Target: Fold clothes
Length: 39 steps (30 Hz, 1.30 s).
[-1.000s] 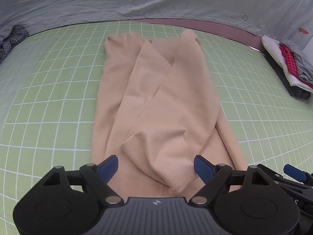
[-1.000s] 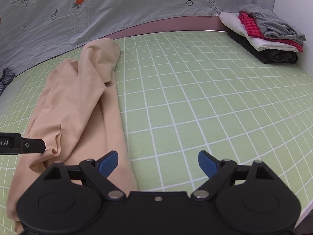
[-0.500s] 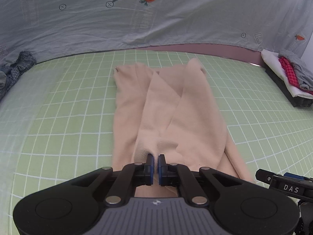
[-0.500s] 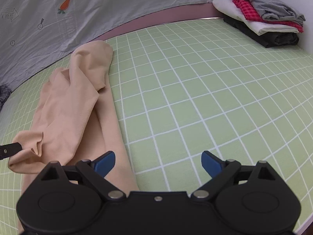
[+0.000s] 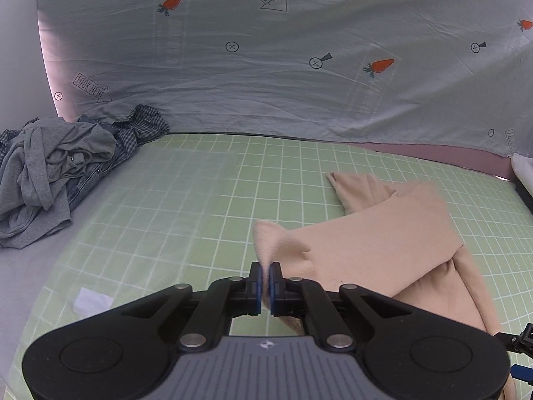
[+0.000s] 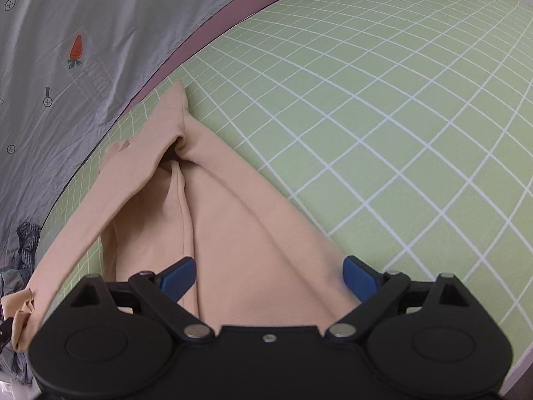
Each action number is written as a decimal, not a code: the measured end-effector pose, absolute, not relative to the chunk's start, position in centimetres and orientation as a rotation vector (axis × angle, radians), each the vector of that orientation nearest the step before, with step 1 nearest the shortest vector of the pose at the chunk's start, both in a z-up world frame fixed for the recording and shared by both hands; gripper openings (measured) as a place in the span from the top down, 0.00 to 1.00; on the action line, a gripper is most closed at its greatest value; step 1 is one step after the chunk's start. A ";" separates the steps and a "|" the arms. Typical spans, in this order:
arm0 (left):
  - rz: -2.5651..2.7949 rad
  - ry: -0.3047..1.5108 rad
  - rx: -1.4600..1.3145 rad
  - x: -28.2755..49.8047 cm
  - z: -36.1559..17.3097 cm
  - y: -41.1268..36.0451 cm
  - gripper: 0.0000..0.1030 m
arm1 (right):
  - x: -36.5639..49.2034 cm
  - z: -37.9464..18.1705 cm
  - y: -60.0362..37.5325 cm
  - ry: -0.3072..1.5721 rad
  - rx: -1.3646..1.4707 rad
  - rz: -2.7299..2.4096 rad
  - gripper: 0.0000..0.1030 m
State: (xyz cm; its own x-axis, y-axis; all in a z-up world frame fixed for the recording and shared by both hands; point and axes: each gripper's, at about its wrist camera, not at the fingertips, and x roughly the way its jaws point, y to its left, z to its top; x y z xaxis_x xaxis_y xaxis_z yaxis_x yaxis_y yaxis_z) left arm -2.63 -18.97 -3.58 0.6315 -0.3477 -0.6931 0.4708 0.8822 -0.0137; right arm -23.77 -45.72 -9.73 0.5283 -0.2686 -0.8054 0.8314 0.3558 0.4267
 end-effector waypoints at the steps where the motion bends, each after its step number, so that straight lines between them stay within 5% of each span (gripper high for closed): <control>1: -0.477 0.763 0.179 -2.4 -3.7 -18.5 0.95 | -23.8 -9.8 -45.3 0.692 0.972 -0.797 0.07; 10: -0.568 0.823 0.218 -1.4 -4.8 -16.7 0.90 | -24.6 -10.5 -42.2 0.607 1.121 -0.841 0.07; 17: -0.611 0.863 0.223 -2.0 -5.2 -17.8 0.63 | -25.3 -9.7 -42.2 0.593 1.087 -0.866 0.07; 29: -0.628 0.987 0.256 -6.4 -7.2 -22.4 0.45 | -26.4 -8.7 -45.2 0.695 0.879 -0.809 0.07; 33: -0.632 1.038 0.287 -8.5 -8.7 -23.6 0.43 | -26.4 -8.9 -45.8 0.757 0.784 -0.777 0.20; 37: -0.628 1.075 0.342 -10.1 -10.2 -24.6 0.41 | -25.9 -9.1 -45.5 0.819 0.657 -0.717 0.48; 39: -0.620 1.093 0.352 -10.6 -10.7 -24.9 0.41 | -25.6 -9.0 -44.9 0.838 0.568 -0.690 0.54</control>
